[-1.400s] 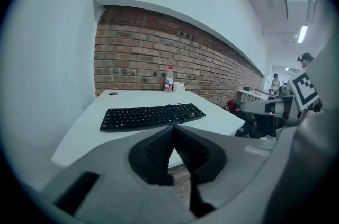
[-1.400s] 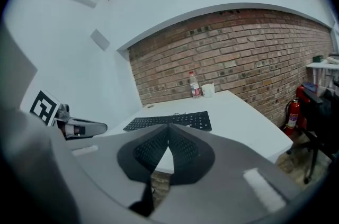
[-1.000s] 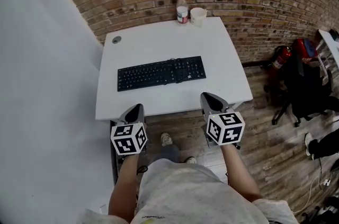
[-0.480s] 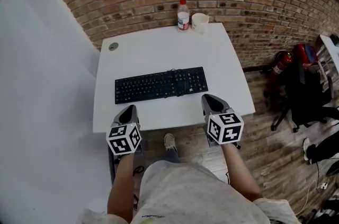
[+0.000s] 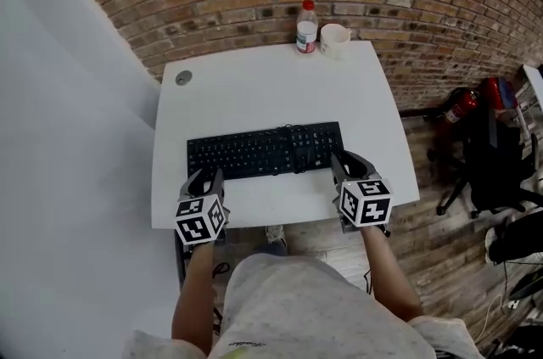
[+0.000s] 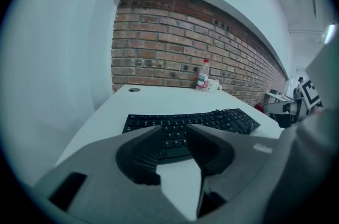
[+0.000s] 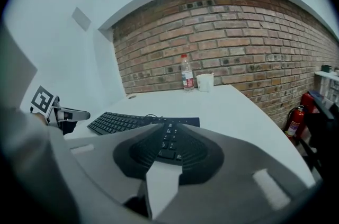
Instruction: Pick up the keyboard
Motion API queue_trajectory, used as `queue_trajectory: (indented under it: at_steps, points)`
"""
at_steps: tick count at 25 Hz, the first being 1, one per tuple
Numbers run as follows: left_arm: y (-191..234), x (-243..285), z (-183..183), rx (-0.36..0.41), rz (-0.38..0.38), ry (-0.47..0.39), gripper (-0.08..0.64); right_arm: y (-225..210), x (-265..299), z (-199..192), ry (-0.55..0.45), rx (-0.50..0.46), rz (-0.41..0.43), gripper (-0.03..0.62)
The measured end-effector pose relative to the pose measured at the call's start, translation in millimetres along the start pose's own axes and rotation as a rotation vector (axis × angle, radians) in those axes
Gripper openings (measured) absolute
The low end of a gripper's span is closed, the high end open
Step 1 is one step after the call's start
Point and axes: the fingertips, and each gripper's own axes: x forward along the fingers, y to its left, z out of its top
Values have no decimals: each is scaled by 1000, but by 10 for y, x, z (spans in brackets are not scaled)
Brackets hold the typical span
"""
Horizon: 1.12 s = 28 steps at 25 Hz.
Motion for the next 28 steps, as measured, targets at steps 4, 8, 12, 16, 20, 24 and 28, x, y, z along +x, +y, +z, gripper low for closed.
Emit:
queue_trajectory:
  at_steps: [4,8,12,16,20,24,28]
  points:
    - [154,172,37,-10,12,19,180,-110,198,-11,35,2,-28,115]
    - [346,347,42,-16,32,47,235,-200,363,-19,62,8,-56,147]
    - [531,494,3,-27,61,77,309,-278,508,-56,93,11,-80,192]
    - [677,608,-39,-29,68,116,351,-296,673,-41,118,12,-93,238]
    - [778,701,-81,-46,51,146,383,-307,812,-53,142,22,-102,277]
    - [815,771,-89,-62,24,159,402,-334,899,-90,162,44,-114,318]
    - [797,847,-105,-79,-18,177,411,-360,968,-122,178,76,-118,338]
